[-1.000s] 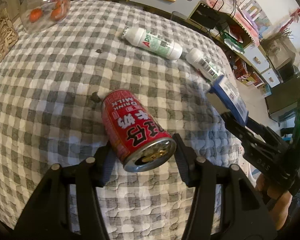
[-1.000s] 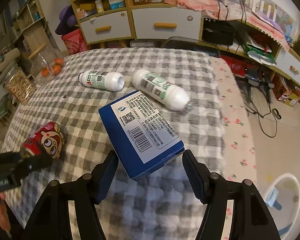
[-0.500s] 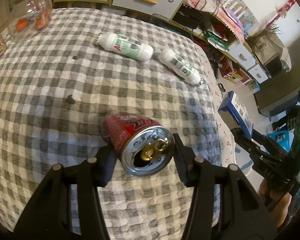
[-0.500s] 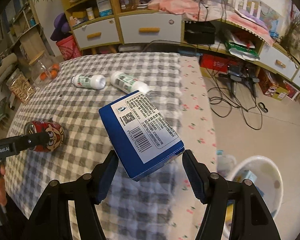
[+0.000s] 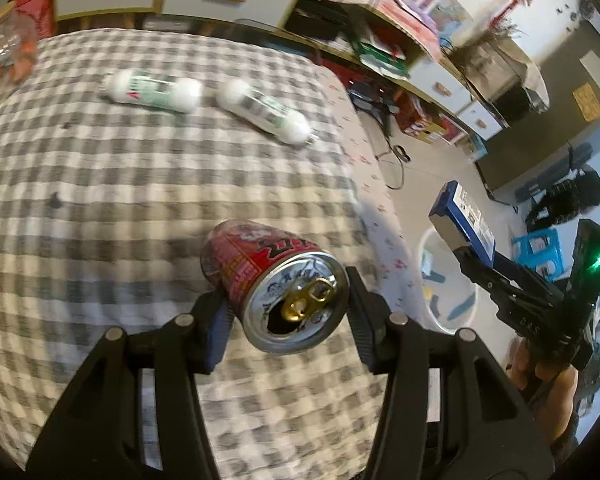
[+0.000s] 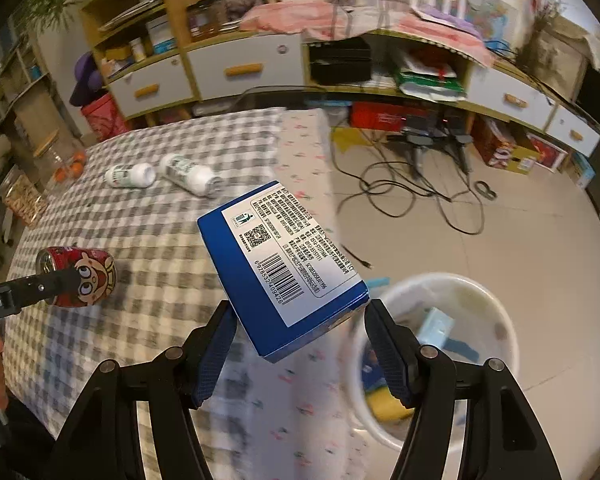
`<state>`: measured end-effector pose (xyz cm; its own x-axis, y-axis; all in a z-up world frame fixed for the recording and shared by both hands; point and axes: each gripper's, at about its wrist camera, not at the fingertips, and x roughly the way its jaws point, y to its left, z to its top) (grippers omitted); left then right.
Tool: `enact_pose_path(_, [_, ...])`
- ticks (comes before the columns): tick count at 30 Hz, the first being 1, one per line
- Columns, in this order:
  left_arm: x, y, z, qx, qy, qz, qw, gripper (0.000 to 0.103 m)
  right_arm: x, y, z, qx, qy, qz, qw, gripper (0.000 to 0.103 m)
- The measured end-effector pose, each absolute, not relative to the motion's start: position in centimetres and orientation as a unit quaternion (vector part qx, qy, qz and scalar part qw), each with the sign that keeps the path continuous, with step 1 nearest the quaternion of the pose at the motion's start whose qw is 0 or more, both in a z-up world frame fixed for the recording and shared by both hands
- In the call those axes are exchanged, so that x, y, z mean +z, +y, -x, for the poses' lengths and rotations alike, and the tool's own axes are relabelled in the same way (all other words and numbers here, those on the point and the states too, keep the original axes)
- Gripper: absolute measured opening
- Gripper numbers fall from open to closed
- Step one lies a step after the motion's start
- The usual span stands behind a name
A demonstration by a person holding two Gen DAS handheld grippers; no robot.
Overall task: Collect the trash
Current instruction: 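Carry the blue box over the bucket and open the right tool, then carry the red milk can over the bucket and open the left tool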
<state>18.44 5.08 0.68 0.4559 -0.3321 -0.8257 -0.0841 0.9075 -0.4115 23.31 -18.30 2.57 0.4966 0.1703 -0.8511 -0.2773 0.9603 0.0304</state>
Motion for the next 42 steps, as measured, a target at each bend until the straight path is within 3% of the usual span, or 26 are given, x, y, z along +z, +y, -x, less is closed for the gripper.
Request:
enact_pose_path(20, [0.8, -8.4, -20.2, -0.202, 0.505, 0.169, 0.822, 0.053, 0.7, -31.1, -21.7, 0.035, 0.518, 0.015, 0.855, 0.069])
enact_pose_path(23, [0.7, -10.3, -20.4, -0.221, 0.502, 0.167, 0.819, 0.053, 0.1, -32.1, -21.8, 0.025, 0.535, 0.019, 0.845, 0.076])
enact_pose_path(27, [0.3, -12.8, -20.9, -0.239, 0.504, 0.161, 0.814, 0.053, 0.0, -33.5, -21.3, 0.015, 0.535, 0.026, 0.844, 0.076])
enact_pose_path(42, [-2.1, -18.0, -22.8, -0.277, 0.517, 0.15, 0.796, 0.053, 0.5, -41.6, -18.5, -0.037, 0.534, -0.015, 0.844, 0.077])
